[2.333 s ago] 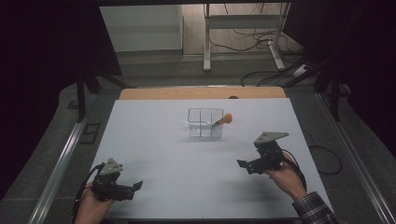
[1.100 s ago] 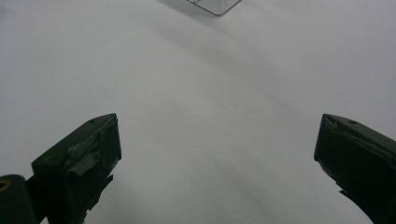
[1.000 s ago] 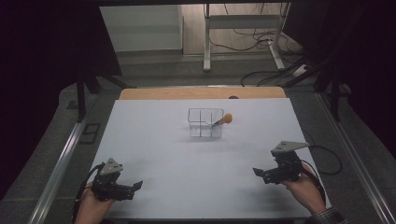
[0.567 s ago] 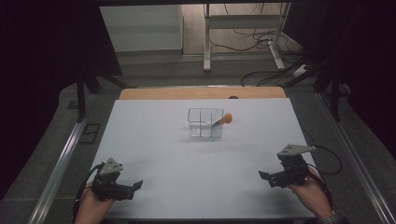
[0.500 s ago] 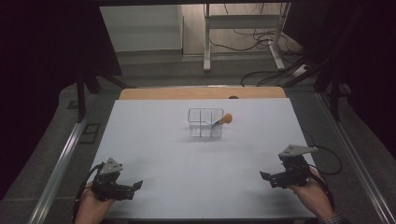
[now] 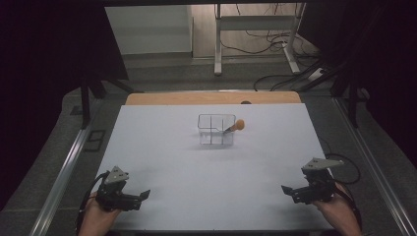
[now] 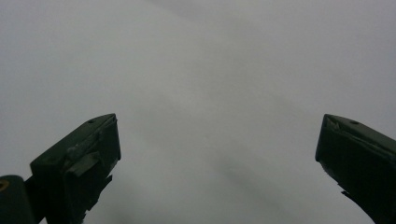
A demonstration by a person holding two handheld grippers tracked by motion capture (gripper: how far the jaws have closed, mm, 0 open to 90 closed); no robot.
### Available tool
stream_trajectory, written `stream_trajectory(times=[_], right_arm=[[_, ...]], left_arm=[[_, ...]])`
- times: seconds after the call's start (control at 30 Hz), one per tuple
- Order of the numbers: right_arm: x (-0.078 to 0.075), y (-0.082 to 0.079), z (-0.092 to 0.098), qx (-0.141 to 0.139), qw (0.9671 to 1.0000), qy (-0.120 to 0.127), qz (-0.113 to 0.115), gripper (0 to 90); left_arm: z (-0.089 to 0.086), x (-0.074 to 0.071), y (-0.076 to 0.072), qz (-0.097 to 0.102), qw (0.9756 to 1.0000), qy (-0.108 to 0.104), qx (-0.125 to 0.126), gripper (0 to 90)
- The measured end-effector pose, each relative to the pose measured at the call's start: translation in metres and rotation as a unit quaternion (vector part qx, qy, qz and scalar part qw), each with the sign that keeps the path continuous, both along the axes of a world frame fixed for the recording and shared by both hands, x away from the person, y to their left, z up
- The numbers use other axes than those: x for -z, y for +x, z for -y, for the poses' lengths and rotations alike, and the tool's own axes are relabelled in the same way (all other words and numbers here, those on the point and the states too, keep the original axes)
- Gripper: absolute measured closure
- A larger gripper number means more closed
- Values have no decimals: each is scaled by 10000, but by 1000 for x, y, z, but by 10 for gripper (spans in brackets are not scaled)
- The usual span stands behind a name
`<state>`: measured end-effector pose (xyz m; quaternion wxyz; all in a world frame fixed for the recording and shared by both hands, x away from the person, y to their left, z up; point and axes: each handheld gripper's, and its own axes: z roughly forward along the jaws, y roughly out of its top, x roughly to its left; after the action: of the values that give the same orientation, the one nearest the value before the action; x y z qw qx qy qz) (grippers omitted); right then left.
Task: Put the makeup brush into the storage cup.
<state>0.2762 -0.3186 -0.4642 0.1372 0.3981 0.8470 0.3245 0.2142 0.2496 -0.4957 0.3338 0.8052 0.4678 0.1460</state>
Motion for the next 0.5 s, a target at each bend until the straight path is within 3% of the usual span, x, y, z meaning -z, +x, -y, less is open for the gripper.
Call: stream_trajectory(times=[0.5], right_arm=[[3, -11, 17, 165, 9998, -16, -66, 4]], left_arm=[[0, 1, 0, -28, 10000, 14, -18, 3]])
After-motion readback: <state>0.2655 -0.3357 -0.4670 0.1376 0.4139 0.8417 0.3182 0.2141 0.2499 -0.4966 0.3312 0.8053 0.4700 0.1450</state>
